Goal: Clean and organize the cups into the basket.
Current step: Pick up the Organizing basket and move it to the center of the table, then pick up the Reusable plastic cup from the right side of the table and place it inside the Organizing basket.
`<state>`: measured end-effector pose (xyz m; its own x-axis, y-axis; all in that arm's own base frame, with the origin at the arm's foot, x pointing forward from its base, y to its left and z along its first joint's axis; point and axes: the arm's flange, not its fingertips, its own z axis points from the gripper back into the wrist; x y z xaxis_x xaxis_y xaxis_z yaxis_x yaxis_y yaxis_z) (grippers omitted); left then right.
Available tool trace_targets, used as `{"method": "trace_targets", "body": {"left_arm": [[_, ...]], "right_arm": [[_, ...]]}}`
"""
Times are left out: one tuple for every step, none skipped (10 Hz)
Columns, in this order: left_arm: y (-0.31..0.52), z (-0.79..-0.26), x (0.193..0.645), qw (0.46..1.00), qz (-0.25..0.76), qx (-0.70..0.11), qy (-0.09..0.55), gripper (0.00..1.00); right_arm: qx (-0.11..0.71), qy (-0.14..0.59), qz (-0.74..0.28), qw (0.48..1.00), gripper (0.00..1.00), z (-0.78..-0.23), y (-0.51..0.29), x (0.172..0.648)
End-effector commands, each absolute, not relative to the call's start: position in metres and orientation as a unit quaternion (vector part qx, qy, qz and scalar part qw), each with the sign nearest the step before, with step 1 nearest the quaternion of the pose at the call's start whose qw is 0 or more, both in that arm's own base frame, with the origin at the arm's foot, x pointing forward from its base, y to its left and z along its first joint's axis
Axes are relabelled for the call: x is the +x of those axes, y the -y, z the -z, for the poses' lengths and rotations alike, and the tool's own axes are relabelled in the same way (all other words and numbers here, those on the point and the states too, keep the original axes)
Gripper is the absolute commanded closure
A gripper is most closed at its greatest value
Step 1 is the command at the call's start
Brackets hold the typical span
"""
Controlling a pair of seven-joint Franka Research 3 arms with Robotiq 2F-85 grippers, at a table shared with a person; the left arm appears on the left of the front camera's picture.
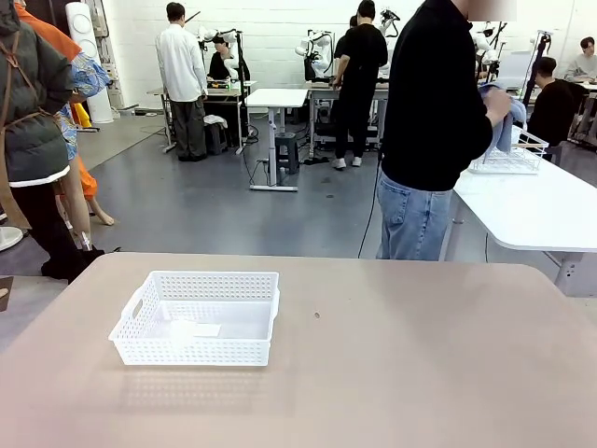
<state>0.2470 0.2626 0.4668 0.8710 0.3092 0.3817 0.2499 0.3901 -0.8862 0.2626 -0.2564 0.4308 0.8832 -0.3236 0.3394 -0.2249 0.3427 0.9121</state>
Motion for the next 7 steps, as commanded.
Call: {"method": "trace_targets", "body": {"left_arm": [[-0.2649, -0.4687, 0.2461, 0.788, -0.011, -0.556, 0.264, 0.0], [-0.2649, -0.4687, 0.2461, 0.788, -0.011, -0.556, 0.264, 0.0], [-0.2649, -0.4687, 0.2461, 0.788, -0.011, -0.556, 0.264, 0.0], [-0.2649, -0.4687, 0.2461, 0.788, -0.011, -0.556, 0.264, 0.0], [-0.2649, -0.4687, 0.2461, 0.788, -0.011, -0.556, 0.264, 0.0], [-0.2649, -0.4687, 0.2461, 0.788, -0.011, -0.556, 0.264, 0.0], [-0.2649, -0.4687, 0.2461, 0.788, -0.011, -0.556, 0.264, 0.0]], "right_arm": [[0.568, 0.239, 0.03, 0.787, 0.0, -0.4295, 0.2577, 0.2613], [0.568, 0.239, 0.03, 0.787, 0.0, -0.4295, 0.2577, 0.2613], [0.568, 0.239, 0.03, 0.787, 0.0, -0.4295, 0.2577, 0.2613], [0.568, 0.239, 0.03, 0.787, 0.0, -0.4295, 0.2577, 0.2613], [0.568, 0.239, 0.03, 0.787, 0.0, -0.4295, 0.2577, 0.2613], [0.568, 0.239, 0.03, 0.787, 0.0, -0.4295, 0.2577, 0.2613], [0.568, 0.239, 0.03, 0.787, 0.0, -0.4295, 0.2577, 0.2613]]}}
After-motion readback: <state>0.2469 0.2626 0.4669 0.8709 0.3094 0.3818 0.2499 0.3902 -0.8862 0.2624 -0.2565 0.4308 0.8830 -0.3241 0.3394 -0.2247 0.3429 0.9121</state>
